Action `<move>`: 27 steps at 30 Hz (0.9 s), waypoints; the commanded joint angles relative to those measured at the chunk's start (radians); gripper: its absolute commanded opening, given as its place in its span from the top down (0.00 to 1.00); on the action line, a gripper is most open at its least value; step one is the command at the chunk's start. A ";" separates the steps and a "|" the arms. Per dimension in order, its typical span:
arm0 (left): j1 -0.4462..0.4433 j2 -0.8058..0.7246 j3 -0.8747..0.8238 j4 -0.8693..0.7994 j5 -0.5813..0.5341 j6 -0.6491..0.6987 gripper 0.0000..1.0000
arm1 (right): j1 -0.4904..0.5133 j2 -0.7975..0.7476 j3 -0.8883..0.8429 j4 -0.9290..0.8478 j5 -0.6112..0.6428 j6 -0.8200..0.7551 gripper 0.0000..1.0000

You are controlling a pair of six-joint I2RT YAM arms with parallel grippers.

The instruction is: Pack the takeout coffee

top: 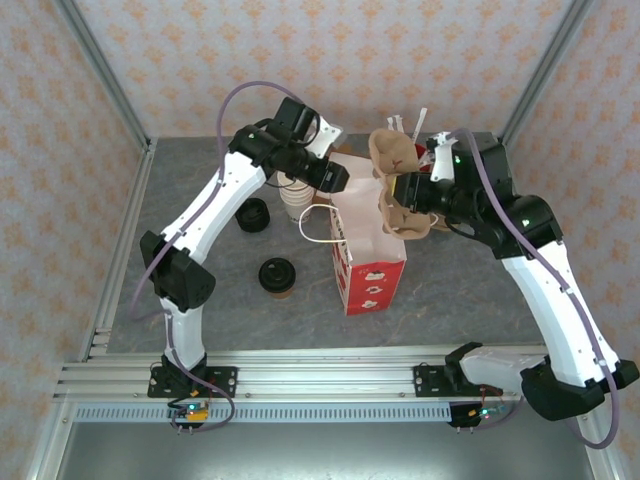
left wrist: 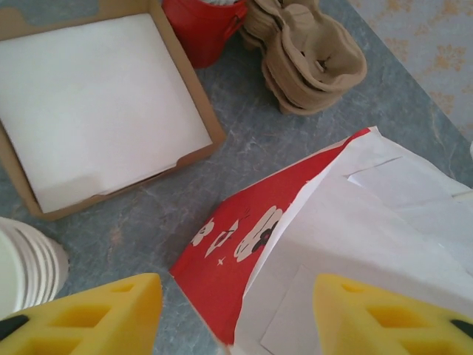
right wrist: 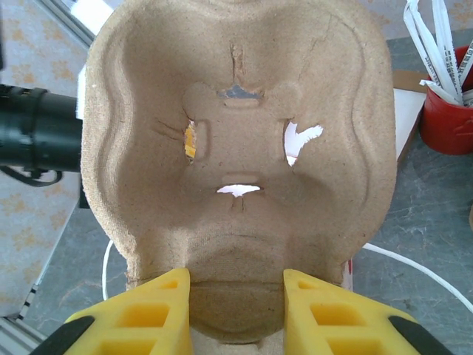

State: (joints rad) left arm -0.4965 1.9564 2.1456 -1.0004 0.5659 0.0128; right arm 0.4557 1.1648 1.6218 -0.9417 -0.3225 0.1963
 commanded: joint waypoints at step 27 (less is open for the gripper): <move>-0.001 -0.234 -0.325 0.128 -0.002 -0.221 0.83 | 0.058 -0.008 -0.137 0.227 -0.170 0.058 0.71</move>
State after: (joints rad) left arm -0.4965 1.7454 1.8507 -0.9230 0.5903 -0.1574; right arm 0.4988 1.1618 1.5017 -0.7879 -0.4747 0.2588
